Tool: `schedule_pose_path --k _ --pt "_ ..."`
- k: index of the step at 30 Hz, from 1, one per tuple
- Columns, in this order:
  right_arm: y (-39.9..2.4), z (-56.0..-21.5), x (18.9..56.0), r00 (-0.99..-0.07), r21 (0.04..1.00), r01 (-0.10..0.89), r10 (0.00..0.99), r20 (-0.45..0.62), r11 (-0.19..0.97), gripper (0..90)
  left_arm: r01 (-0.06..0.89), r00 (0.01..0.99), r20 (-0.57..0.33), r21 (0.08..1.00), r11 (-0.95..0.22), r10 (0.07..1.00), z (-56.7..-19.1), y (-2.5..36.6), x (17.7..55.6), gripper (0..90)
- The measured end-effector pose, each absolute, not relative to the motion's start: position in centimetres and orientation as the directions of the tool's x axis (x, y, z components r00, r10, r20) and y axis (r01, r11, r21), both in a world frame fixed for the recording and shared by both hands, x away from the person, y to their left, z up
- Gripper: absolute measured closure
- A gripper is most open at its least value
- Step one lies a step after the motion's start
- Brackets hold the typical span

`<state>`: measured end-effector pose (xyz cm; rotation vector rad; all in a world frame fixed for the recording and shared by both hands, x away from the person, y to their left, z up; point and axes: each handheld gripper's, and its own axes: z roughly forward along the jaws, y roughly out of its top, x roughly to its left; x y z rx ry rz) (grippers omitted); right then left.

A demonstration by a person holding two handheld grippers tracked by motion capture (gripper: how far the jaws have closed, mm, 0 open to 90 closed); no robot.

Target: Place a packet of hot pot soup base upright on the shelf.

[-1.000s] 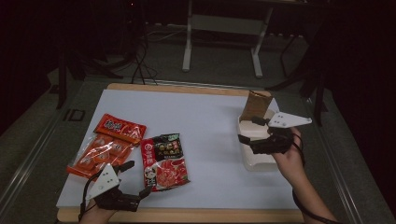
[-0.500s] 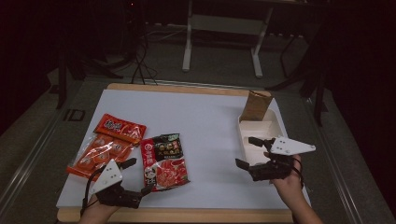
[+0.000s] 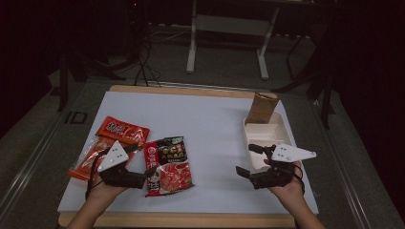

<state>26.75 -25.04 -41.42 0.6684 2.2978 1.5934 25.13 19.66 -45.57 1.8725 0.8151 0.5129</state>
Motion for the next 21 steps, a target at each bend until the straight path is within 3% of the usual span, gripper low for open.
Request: schedule_pose_path --k 8,10,12,21 --pt "-24.6 -41.2 26.7 -0.866 0.940 0.211 0.497 0.052 0.269 12.2 0.364 0.633 -0.016 0.888 -0.279 0.774 -45.6 20.0 28.6 6.4" --pt "-24.4 -41.3 26.7 -0.872 0.940 0.210 0.487 0.056 0.268 12.3 0.368 0.624 -0.008 0.885 -0.286 0.781 -46.0 20.2 29.5 13.6" --pt "-24.3 -41.3 26.7 -0.873 0.939 0.210 0.485 0.054 0.274 12.3 0.380 0.618 -0.012 0.880 -0.286 0.786 -46.2 20.3 30.0 14.2" --pt "-24.5 -41.5 26.5 -0.875 0.940 0.214 0.479 0.065 0.264 13.3 0.437 0.616 -0.017 0.839 -0.323 0.788 -48.8 20.5 32.6 34.8"
